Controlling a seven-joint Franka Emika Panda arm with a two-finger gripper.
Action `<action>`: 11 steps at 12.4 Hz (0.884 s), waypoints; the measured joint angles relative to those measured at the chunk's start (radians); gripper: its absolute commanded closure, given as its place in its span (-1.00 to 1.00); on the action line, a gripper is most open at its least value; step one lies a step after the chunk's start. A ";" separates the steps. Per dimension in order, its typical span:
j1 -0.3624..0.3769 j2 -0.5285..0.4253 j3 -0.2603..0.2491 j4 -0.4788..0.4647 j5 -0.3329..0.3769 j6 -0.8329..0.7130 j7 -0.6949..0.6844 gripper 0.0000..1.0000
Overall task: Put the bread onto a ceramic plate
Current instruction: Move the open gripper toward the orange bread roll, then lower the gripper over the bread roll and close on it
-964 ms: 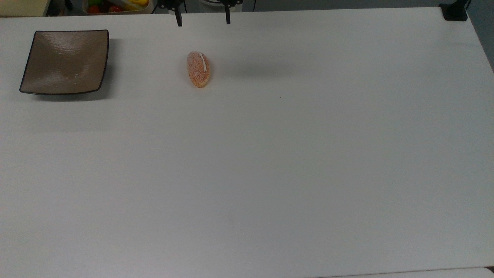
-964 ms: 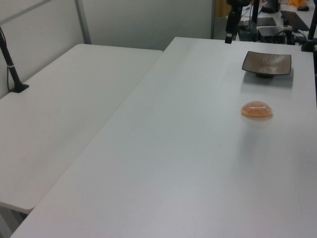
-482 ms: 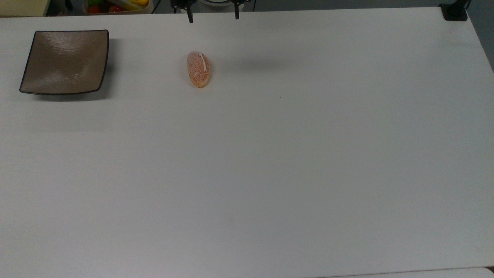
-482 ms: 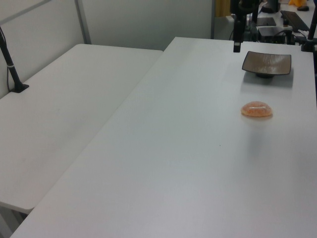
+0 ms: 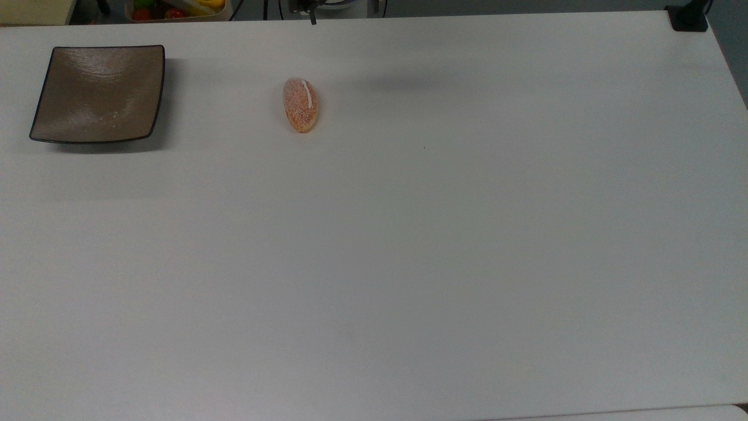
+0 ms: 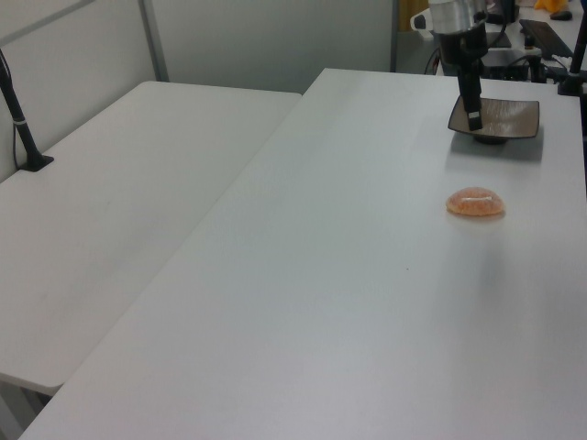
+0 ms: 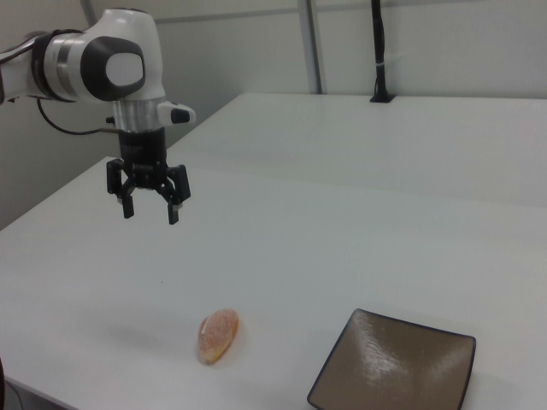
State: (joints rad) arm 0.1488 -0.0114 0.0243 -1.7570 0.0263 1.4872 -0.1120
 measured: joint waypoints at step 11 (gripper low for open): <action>-0.052 -0.052 0.046 -0.406 -0.076 0.242 -0.061 -1.00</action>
State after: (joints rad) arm 0.0970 -0.0638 0.0706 -2.1633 -0.0499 1.7294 -0.1731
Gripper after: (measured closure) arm 0.000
